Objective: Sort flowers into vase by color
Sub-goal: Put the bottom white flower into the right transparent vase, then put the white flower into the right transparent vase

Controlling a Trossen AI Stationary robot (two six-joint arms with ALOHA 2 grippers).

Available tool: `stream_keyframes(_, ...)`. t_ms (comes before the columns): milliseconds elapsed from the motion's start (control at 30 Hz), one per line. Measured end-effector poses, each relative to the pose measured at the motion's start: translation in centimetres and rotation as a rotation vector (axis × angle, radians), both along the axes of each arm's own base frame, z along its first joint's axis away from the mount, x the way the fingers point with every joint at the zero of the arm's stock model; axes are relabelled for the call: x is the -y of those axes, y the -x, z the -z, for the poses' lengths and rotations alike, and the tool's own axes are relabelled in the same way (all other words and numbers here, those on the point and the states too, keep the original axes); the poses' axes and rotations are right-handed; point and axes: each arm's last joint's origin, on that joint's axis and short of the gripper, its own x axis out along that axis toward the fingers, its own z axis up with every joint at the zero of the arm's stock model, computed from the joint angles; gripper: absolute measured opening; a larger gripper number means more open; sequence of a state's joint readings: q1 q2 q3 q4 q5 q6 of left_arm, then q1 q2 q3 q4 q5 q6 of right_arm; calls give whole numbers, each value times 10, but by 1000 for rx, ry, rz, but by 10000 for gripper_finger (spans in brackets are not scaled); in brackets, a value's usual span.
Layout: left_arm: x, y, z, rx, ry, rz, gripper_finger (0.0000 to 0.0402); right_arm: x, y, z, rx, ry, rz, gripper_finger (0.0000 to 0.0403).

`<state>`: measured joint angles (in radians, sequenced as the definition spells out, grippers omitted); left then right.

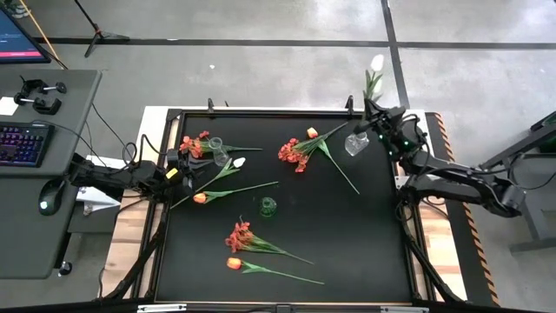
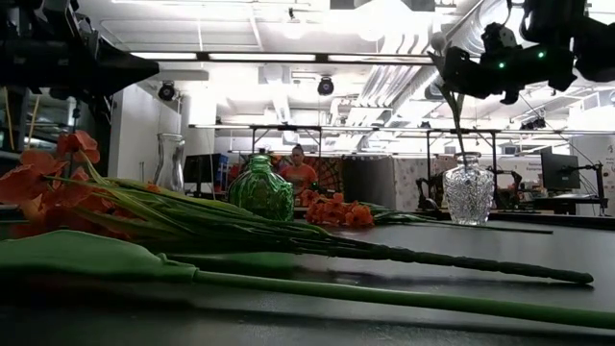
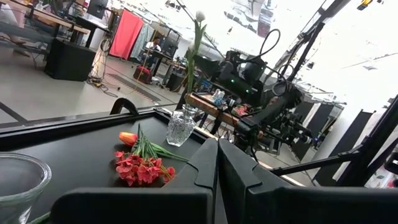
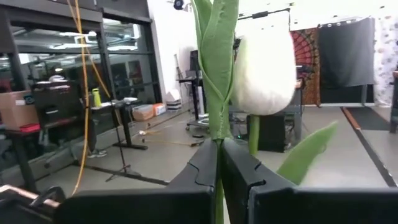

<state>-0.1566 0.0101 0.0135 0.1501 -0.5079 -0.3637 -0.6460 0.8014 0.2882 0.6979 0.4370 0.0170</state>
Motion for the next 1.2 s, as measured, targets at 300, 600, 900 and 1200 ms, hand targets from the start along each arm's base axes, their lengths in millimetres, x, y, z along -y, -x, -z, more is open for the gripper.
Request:
stream_keyframes(300,0,0,0,0,0,0,0,-8,1,10,-97,-96,-40,7)
stream_keyframes(600,0,0,0,0,0,0,0,-20,6,12,-97,-156,-54,105)
stream_keyframes(900,0,0,0,0,0,0,0,-34,11,-9,-14,-135,-130,169)
stream_keyframes(1200,0,0,0,0,0,0,0,-54,-4,-30,-83,-279,-580,172)
